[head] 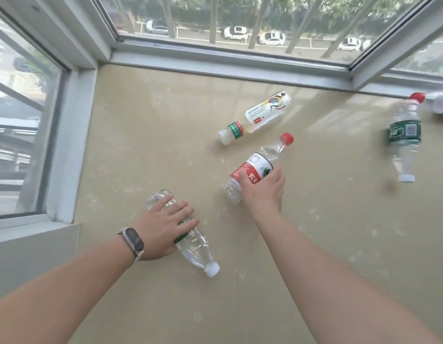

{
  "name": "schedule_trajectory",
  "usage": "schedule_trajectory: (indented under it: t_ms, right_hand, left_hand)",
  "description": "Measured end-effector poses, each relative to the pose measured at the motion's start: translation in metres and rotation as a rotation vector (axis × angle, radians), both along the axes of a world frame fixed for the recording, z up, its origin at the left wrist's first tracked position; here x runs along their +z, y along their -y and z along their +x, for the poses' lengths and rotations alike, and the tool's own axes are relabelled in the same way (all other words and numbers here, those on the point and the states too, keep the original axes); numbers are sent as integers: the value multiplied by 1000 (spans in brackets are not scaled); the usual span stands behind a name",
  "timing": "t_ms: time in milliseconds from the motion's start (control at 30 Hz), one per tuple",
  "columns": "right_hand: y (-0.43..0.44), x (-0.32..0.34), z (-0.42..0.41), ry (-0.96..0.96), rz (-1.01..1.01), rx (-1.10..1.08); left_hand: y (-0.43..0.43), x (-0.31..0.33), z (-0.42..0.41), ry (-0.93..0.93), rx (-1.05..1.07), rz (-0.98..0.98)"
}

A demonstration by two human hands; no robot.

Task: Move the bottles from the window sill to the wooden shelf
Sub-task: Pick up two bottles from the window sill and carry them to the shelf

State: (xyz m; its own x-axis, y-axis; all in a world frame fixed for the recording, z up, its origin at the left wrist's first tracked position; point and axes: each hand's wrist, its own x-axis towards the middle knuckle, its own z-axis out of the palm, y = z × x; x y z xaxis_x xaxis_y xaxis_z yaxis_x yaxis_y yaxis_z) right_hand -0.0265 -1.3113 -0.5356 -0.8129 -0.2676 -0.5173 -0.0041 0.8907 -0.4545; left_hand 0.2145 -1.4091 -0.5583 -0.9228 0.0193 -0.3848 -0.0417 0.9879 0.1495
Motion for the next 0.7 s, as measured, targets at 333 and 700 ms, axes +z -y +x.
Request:
schedule_trajectory:
  t_ms: [333,700]
  right_hand:
    - [33,-17,-4,178,-128,-289]
    - [-4,-7,-7,191,-98,-215]
  left_hand:
    - [-7,-7,6,-54,51,7]
    - [-9,6,3,-68,248,134]
